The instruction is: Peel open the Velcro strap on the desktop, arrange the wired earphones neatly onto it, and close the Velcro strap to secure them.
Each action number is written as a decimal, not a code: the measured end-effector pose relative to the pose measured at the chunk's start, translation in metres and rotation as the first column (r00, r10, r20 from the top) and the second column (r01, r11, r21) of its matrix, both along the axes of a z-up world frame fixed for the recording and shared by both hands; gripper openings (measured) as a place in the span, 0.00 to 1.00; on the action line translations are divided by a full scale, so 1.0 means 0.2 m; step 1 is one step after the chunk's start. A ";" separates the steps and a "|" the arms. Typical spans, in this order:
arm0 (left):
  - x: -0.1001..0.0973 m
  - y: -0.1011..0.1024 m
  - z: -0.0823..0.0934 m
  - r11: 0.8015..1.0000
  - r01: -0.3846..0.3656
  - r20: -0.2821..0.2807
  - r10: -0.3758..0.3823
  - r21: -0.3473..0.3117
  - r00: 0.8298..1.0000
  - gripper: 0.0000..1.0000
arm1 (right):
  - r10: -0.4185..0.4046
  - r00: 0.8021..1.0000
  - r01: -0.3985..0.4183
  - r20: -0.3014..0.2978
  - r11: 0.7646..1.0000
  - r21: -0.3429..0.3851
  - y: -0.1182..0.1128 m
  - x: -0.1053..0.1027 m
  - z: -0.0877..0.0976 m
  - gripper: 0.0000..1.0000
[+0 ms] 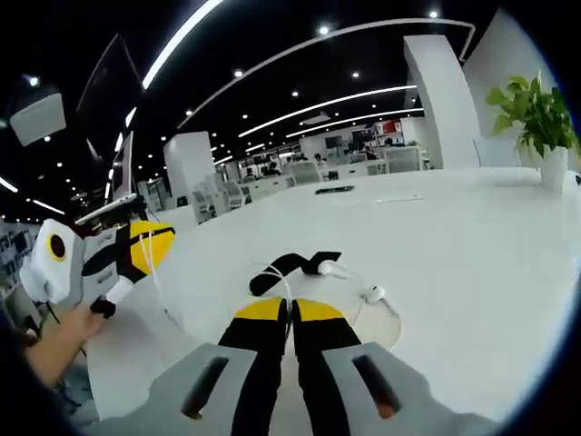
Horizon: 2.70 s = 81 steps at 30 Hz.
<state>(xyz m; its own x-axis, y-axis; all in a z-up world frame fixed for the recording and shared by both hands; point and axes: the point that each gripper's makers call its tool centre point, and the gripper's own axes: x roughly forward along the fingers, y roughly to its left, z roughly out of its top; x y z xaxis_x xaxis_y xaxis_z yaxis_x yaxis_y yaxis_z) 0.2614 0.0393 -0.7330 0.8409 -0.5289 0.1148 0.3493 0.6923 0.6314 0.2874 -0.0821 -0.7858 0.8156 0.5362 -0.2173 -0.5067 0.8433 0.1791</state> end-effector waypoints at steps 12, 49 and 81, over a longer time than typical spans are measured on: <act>0.07 0.03 -0.09 0.994 -0.089 -0.068 0.093 0.069 0.993 0.05 | 0.009 0.999 -0.011 0.039 0.999 0.044 -0.01 -0.02 0.04 0.05; 0.03 0.02 -0.09 0.989 -0.087 -0.032 0.091 0.122 0.995 0.05 | -0.004 0.998 -0.001 0.059 0.996 0.094 -0.02 -0.02 0.08 0.05; -0.06 -0.12 -0.01 0.994 0.081 0.033 -0.084 0.078 0.996 0.05 | 0.093 0.981 -0.118 0.171 0.982 0.144 0.13 -0.13 0.19 0.05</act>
<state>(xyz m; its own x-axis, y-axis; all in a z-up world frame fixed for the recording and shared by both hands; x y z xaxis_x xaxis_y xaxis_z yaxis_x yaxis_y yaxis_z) 0.2496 0.0162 -0.7355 0.7899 -0.6049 0.1012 0.3791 0.6113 0.6946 0.2623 -0.0560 -0.7469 0.7703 0.6377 0.0051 -0.6244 0.7526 0.2092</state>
